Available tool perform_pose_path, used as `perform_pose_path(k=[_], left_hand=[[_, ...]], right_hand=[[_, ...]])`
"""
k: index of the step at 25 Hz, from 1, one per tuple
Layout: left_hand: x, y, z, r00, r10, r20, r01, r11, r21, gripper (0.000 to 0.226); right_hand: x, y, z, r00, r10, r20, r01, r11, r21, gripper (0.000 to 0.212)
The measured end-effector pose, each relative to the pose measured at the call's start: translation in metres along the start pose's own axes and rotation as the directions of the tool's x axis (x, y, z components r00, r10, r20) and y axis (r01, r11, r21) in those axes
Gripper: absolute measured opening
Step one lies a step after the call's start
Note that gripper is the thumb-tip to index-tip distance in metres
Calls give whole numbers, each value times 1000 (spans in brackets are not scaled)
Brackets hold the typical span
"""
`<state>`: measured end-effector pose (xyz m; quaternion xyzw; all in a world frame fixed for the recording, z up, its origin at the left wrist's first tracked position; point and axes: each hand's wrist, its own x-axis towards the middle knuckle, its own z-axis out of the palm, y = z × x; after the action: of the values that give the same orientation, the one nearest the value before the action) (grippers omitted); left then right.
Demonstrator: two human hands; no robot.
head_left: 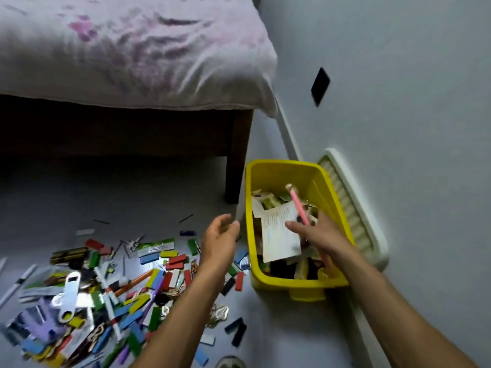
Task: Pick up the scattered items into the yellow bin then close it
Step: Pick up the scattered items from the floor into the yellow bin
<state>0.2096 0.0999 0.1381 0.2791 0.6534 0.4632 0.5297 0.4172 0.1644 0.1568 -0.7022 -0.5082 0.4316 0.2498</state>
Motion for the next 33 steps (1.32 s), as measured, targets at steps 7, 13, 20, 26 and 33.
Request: perform_pose_path(k=[7, 13, 20, 26, 33], left_hand=[[7, -23, -48, 998, 23, -66, -12, 987, 160, 31], [37, -44, -74, 996, 28, -88, -11, 983, 185, 23], [40, -58, -73, 995, -13, -96, 28, 987, 161, 17], [28, -49, -75, 994, 24, -108, -5, 986, 166, 18], [8, -59, -115, 972, 37, -234, 3, 986, 169, 17]], right_hand=[[59, 12, 56, 925, -316, 209, 377, 709, -596, 75], [98, 15, 120, 908, -308, 283, 416, 600, -683, 36], [58, 38, 94, 782, -596, 185, 537, 492, -685, 33], [42, 32, 68, 874, -411, 258, 473, 602, -643, 28], [-15, -14, 127, 737, -667, 105, 632, 626, -457, 32]])
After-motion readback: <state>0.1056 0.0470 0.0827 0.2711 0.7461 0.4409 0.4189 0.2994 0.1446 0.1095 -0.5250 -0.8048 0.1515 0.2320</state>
